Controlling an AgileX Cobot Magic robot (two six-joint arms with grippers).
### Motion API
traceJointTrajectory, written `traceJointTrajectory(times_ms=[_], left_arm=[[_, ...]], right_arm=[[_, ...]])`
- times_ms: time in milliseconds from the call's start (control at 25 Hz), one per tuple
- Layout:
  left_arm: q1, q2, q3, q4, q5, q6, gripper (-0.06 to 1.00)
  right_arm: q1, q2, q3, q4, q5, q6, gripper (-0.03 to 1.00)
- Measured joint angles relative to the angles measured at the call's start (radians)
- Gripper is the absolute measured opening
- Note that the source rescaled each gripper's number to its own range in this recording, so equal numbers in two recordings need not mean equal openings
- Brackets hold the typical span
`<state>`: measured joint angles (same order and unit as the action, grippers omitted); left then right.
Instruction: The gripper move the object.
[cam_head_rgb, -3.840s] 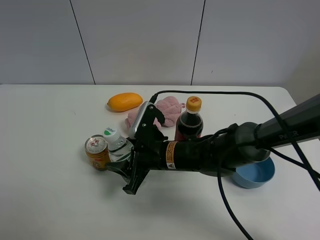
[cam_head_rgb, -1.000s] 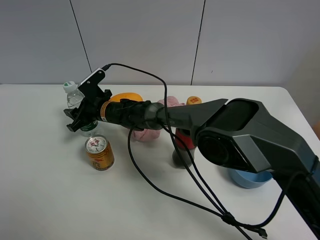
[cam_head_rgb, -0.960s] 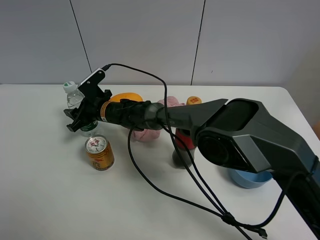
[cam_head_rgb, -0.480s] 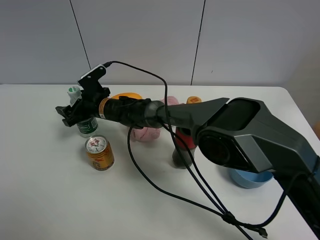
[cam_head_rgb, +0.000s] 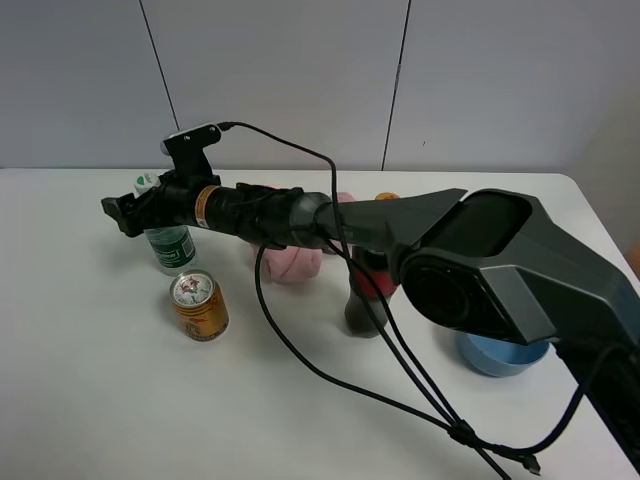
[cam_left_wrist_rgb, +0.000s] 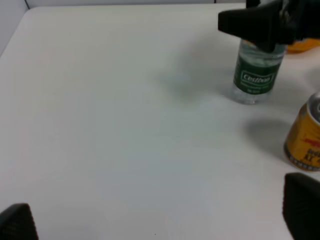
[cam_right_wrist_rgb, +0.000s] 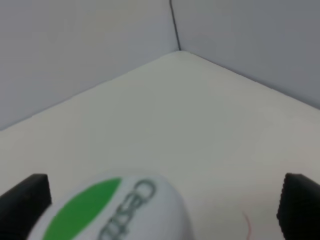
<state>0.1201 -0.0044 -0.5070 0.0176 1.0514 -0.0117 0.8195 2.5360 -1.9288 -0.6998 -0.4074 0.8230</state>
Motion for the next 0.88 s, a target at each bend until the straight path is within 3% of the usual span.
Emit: traceJointTrajectory(times_ms=[320, 520, 720, 880], left_arm=[[0.0, 0.0, 0.0, 0.0, 0.0, 0.0, 1.0], [0.0, 0.0, 0.0, 0.0, 0.0, 0.0, 1.0], [0.0, 0.0, 0.0, 0.0, 0.0, 0.0, 1.0], [0.0, 0.0, 0.0, 0.0, 0.0, 0.0, 1.0]], right_arm=[[0.0, -0.204, 0.0, -0.063, 0.103, 0.1, 0.8], [0.012, -0.37, -0.001, -0.067, 0.27, 0.109, 0.79], [0.025, -0.487, -0.001, -0.063, 0.356, 0.092, 0.57], [0.053, -0.544, -0.001, -0.062, 0.36, 0.096, 0.51]])
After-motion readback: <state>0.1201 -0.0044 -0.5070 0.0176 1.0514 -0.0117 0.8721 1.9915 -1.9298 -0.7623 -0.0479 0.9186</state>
